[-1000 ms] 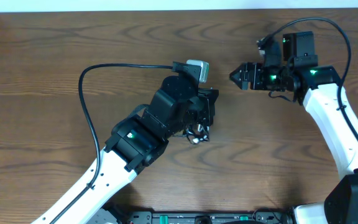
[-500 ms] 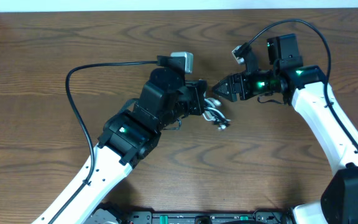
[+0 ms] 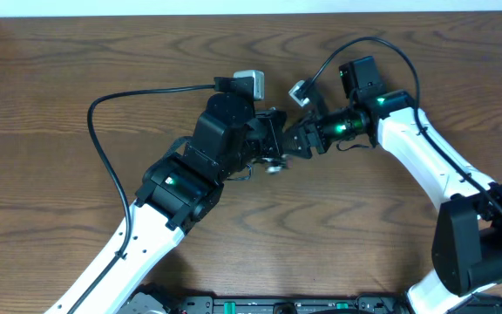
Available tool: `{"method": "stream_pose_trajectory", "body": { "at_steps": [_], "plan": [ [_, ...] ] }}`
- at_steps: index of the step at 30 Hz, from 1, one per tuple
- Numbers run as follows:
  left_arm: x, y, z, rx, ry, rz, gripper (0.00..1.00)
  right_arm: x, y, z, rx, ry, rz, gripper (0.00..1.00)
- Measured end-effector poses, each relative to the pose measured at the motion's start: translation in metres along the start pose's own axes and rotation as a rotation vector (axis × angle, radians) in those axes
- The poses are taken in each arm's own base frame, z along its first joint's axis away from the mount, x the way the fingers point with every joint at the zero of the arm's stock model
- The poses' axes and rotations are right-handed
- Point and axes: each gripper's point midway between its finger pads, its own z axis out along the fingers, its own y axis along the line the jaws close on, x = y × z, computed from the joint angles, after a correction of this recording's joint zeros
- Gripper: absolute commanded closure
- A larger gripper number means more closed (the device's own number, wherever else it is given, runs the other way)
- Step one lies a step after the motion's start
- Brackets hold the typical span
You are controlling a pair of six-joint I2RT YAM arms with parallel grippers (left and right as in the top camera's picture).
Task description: Untangle cables
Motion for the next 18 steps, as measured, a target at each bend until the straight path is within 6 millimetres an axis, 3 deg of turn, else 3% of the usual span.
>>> {"method": "stream_pose_trajectory", "body": {
  "at_steps": [2,4,11,18],
  "plan": [
    [0.000,0.000,0.000,0.000,0.000,0.000,0.92,-0.002,0.003,0.000,-0.019,-0.008,-0.021,0.28],
    [0.000,0.000,0.000,0.000,0.000,0.000,0.93,-0.003,0.005,0.000,-0.032,-0.012,-0.033,0.39],
    [-0.003,-0.001,0.000,0.002,-0.014,0.001,0.93,0.001,-0.005,0.004,0.026,0.009,-0.026,0.95],
    [0.000,0.025,-0.001,-0.075,0.017,-0.031,0.92,-0.001,-0.040,-0.004,0.173,-0.009,0.111,0.99]
  ]
}}
